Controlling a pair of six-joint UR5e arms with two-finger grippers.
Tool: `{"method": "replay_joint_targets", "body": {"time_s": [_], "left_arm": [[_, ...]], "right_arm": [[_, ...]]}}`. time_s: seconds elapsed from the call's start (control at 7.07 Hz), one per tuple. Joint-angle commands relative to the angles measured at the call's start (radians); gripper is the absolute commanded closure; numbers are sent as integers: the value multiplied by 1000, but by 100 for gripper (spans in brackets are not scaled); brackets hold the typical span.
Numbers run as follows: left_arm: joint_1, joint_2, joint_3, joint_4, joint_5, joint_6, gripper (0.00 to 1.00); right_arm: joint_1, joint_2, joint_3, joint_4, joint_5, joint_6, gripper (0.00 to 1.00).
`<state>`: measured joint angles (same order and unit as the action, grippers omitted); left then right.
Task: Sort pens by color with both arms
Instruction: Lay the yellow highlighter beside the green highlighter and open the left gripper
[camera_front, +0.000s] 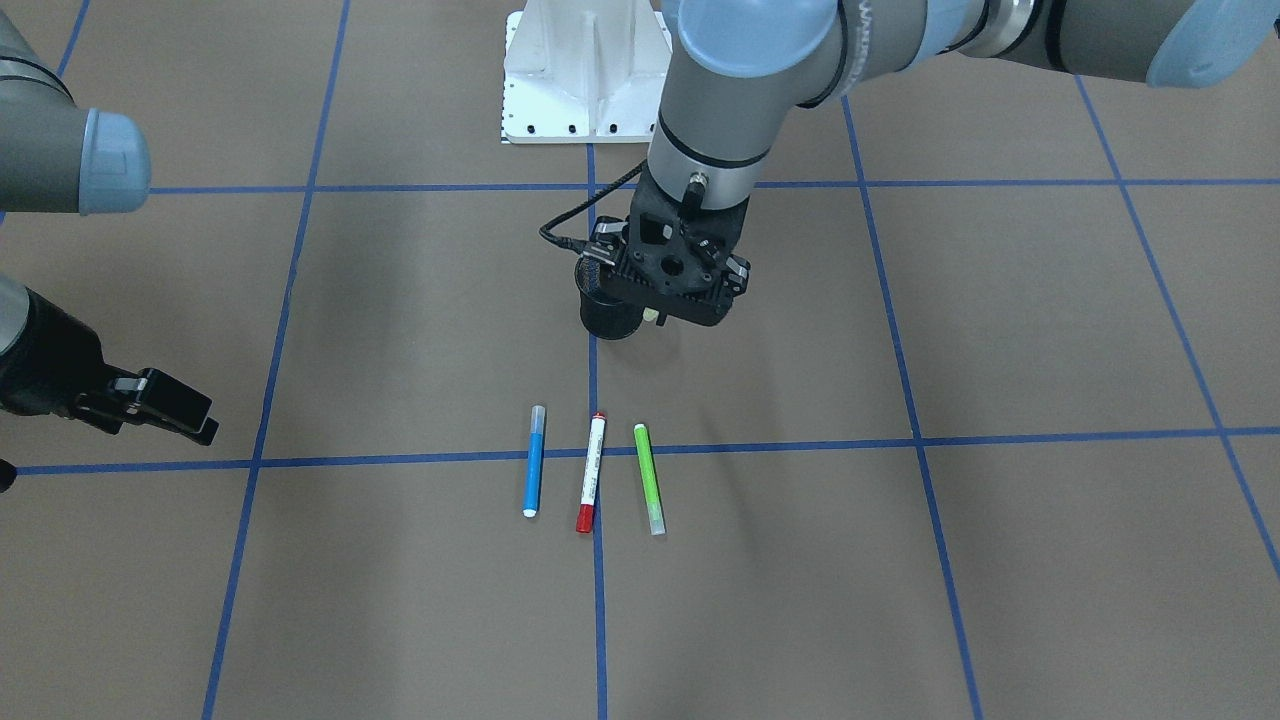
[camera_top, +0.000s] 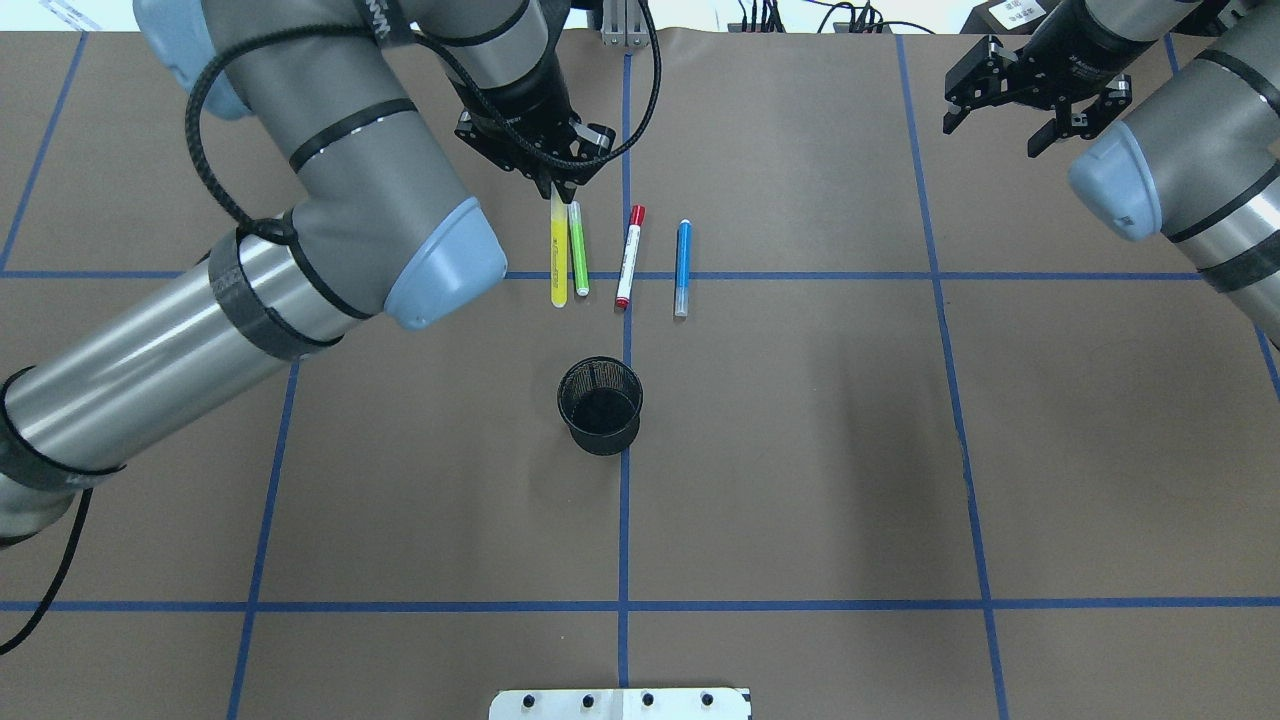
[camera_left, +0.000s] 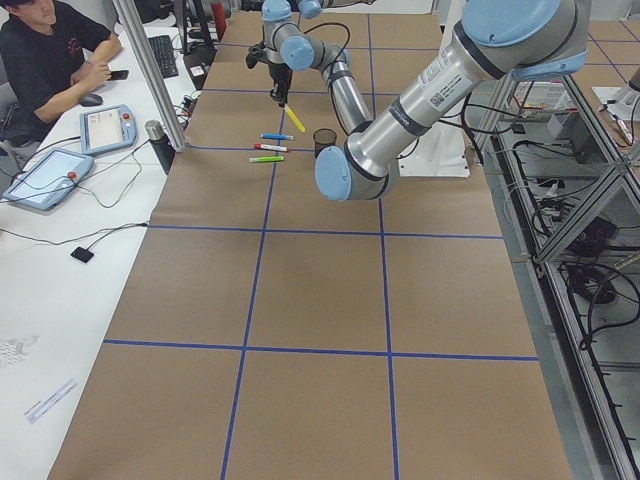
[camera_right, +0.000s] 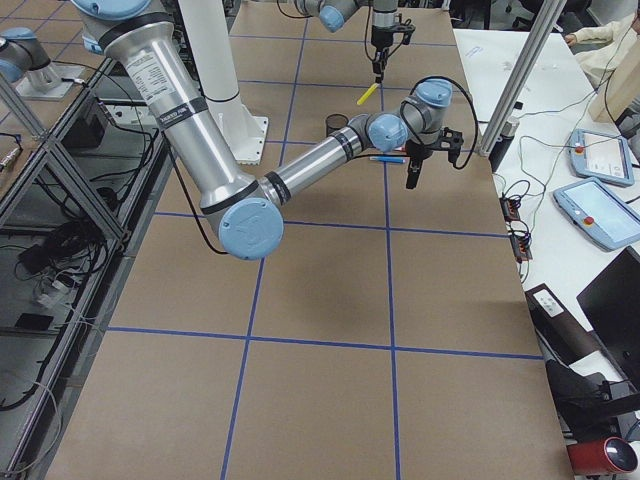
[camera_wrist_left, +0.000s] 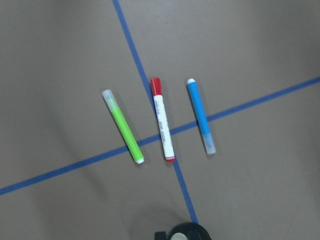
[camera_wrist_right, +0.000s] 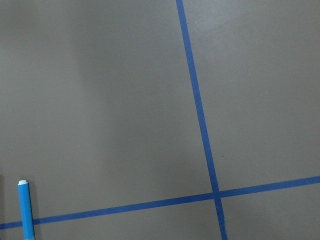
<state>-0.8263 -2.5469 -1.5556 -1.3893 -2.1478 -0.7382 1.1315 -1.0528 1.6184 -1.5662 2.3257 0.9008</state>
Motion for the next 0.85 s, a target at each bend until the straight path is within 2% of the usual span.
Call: {"method": "replay_joint_targets", "body": {"time_s": [0.0, 0.14, 0.42, 0.71], "left_arm": [[-68, -38, 182, -49, -27, 22, 87], [-100, -38, 259, -77, -65, 57, 88], [-117, -67, 406, -126, -83, 83, 88], [-90, -84, 485, -157, -84, 51, 88]], "right_arm": [[1, -1, 8, 0, -2, 0, 1], [1, -1, 12, 0, -2, 0, 1], [-2, -9, 28, 0, -2, 1, 1], [-7, -9, 32, 0, -3, 1, 1]]}}
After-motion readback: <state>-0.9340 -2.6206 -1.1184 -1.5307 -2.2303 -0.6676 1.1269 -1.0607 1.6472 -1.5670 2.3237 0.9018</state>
